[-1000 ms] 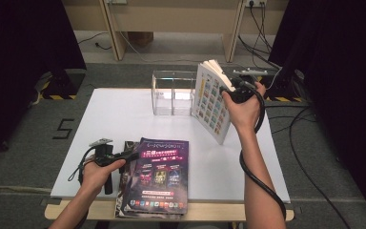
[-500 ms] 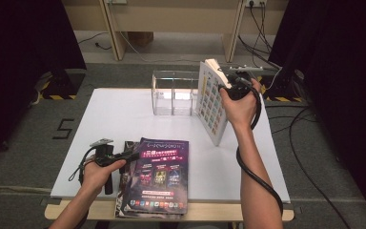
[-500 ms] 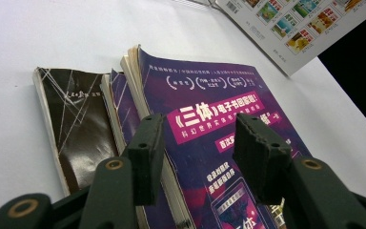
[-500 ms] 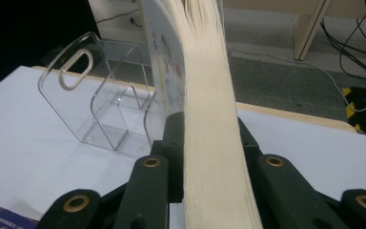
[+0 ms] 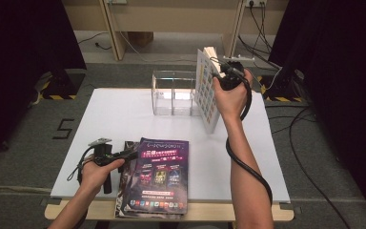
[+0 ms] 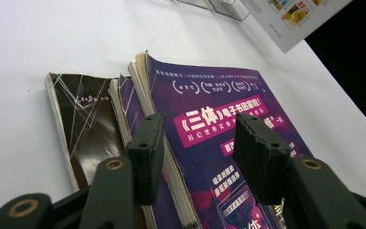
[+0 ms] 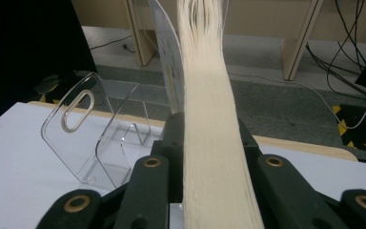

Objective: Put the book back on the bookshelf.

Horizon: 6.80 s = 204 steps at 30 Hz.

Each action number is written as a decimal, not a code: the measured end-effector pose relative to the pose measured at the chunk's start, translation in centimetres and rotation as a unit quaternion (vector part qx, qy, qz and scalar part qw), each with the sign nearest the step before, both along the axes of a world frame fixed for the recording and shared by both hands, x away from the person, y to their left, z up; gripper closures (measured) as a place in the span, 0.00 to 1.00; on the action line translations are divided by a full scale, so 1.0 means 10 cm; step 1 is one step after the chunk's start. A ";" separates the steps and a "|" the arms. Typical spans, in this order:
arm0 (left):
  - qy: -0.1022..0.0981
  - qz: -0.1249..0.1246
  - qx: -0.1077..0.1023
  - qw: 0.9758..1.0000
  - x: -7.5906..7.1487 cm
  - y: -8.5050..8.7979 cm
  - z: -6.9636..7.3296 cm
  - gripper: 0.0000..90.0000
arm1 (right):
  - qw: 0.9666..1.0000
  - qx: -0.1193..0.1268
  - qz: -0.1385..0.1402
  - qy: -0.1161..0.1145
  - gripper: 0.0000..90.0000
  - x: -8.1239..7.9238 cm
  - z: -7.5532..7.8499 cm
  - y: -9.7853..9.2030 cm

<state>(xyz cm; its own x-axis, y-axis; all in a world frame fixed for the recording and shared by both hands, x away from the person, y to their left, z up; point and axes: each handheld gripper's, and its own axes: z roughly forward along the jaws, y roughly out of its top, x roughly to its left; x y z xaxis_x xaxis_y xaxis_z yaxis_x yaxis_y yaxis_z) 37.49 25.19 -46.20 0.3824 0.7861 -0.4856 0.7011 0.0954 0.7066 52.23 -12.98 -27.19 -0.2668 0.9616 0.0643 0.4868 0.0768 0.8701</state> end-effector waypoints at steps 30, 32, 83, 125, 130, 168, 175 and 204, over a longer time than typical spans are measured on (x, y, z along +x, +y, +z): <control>0.003 0.005 0.000 1.000 0.01 0.03 -0.03 0.59 | 0.999 0.022 -0.042 0.012 0.83 0.49 -0.14 0.10; 0.003 0.005 0.000 1.000 0.01 0.04 -0.03 0.59 | 0.999 0.023 -0.045 0.014 0.83 0.51 -0.15 0.09; 0.002 -0.004 0.007 1.000 -0.01 0.00 -0.04 0.59 | 0.999 0.008 -0.039 0.029 0.80 0.47 -0.22 0.02; 0.001 -0.010 0.017 1.000 -0.01 -0.04 -0.06 0.59 | 0.999 0.005 -0.046 -0.023 0.69 0.30 -0.19 0.05; 0.000 -0.014 0.018 1.000 -0.01 -0.06 -0.06 0.59 | 0.999 0.020 -0.040 -0.019 0.68 0.24 -0.19 0.03; 0.005 -0.007 0.047 0.999 0.07 -0.08 -0.12 0.60 | 0.999 0.047 -0.008 -0.002 0.64 -0.54 -0.35 -0.21; 0.007 -0.002 0.046 0.999 0.04 -0.07 -0.13 0.63 | 0.998 0.055 0.004 0.023 0.64 -0.68 -0.55 -0.24; 0.033 0.000 0.046 0.998 0.04 -0.19 -0.22 0.68 | 0.966 0.050 0.112 0.228 0.65 -1.08 -1.82 0.25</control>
